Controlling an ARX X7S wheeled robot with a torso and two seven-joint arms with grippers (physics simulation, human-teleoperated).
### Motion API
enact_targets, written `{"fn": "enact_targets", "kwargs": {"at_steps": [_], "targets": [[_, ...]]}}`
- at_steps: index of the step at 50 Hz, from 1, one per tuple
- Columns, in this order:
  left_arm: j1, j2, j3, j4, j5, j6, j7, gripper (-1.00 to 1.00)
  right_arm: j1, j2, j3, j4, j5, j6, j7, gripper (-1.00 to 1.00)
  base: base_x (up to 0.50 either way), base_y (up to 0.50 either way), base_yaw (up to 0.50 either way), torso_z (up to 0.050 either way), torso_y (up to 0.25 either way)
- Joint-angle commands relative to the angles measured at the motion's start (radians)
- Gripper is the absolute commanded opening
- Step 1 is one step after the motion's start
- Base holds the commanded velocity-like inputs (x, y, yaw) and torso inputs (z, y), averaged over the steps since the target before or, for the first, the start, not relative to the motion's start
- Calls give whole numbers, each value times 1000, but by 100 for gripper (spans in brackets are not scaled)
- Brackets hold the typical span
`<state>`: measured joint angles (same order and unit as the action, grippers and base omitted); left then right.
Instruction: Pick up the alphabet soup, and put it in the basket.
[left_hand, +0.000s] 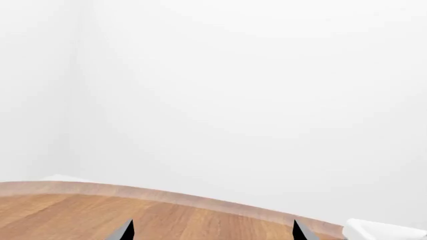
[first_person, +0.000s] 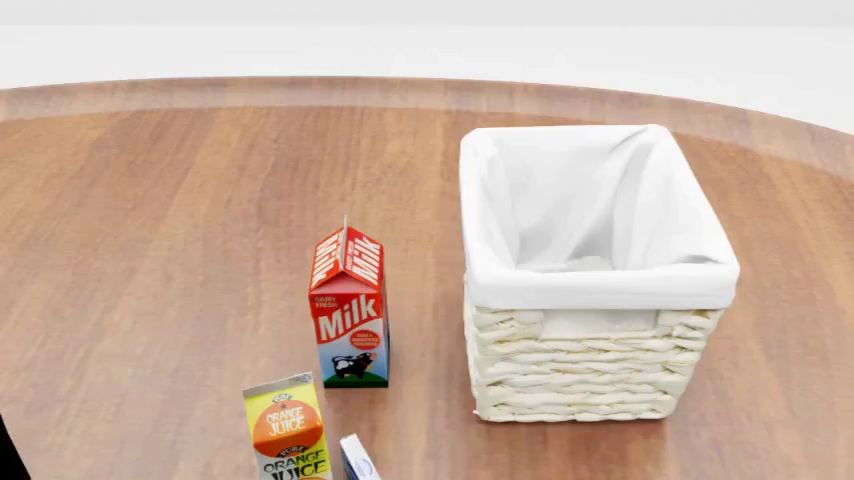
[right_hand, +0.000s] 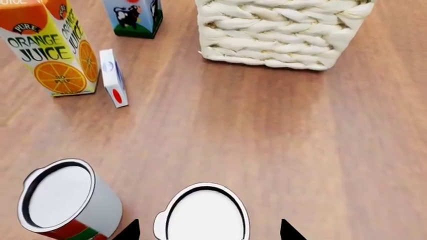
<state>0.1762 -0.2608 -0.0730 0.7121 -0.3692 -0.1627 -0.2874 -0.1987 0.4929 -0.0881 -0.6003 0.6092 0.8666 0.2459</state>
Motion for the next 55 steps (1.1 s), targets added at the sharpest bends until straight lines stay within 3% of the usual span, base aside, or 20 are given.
{"fn": "enact_targets", "kwargs": {"at_steps": [1, 55], "targets": [[1, -7, 2, 3, -5, 1, -5, 100, 22, -2, -33, 29, -7, 2, -11, 100, 0, 0, 0, 0, 0], [15, -30, 13, 10, -18, 20, -27, 100, 75, -13, -87, 177, -18, -3, -37, 100, 0, 0, 0, 0, 0]]}}
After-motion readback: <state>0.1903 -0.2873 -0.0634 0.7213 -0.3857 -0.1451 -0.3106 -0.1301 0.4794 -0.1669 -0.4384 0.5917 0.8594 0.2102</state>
